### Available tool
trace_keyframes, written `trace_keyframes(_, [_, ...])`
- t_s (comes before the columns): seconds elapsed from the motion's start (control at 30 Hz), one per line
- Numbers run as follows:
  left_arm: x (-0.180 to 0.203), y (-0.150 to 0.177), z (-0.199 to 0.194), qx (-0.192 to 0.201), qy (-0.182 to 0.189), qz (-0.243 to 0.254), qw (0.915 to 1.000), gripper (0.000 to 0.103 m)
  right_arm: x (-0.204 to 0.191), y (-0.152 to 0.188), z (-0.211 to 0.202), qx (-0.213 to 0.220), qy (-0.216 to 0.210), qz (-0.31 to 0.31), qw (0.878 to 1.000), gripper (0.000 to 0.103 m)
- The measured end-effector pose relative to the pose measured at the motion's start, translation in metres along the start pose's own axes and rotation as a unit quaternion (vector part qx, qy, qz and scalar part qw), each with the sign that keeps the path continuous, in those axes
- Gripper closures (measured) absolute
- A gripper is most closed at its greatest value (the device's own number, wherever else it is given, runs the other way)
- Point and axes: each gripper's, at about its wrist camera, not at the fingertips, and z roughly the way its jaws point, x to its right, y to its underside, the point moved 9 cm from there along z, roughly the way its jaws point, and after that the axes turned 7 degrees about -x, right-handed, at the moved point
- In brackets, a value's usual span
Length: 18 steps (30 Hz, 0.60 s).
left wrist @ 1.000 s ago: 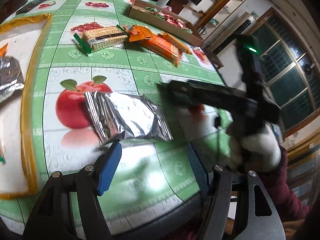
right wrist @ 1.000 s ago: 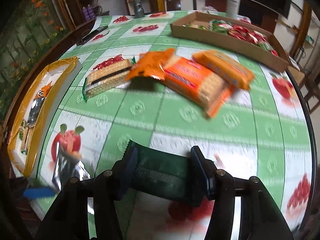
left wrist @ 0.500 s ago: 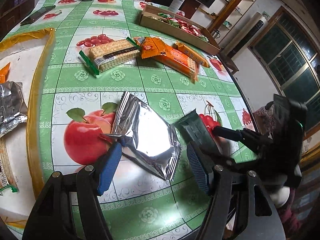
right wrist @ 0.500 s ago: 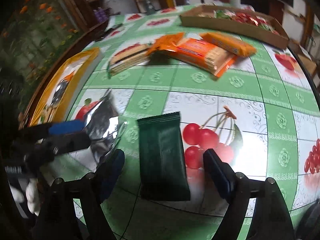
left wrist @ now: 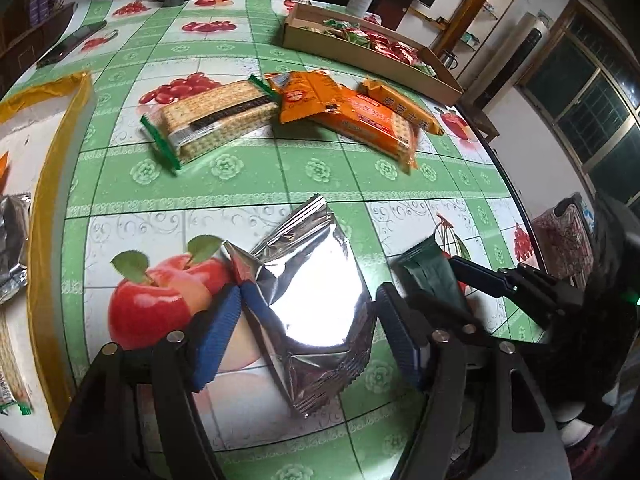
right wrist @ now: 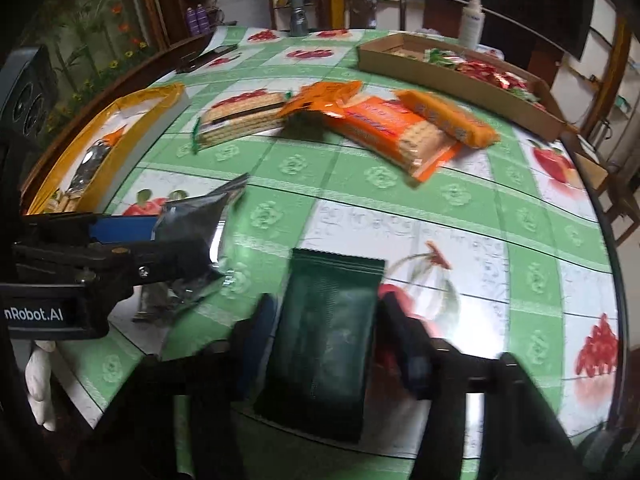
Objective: Organize snacks
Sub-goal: 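Grasp another silver foil bag with the left tool while the right tool holds the green packet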
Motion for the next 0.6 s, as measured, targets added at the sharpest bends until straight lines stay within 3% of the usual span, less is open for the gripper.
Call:
trace_keyframes(0.2, [0.013, -0.005, 0.009, 0.001, -0.032, 0.036, 0.9988, 0.027, 0.020, 0.009, -0.008, 0.003, -0.006, 0.022, 1.000, 0.056])
trace_keyframes(0.33, [0.017, -0.005, 0.017, 0.008, -0.102, 0.085, 0.9912, 0.028, 0.023, 0.010, -0.009, 0.008, -0.016, 0.027, 0.999, 0.056])
trace_keyframes(0.37, [0.019, -0.004, 0.019, 0.012, -0.121, 0.101, 0.9873, 0.036, 0.022, 0.010, -0.009, 0.009, -0.017, 0.028, 0.999, 0.056])
trace_keyframes(0.4, [0.023, -0.004, 0.017, 0.021, -0.120, 0.116, 0.9858, 0.046, 0.022, 0.010, -0.009, 0.010, -0.017, 0.029, 0.999, 0.056])
trace_keyframes(0.6, [0.025, 0.000, 0.010, 0.027, -0.099, 0.122, 0.9872, 0.046, 0.022, 0.011, -0.011, 0.014, -0.028, 0.037, 0.999, 0.057])
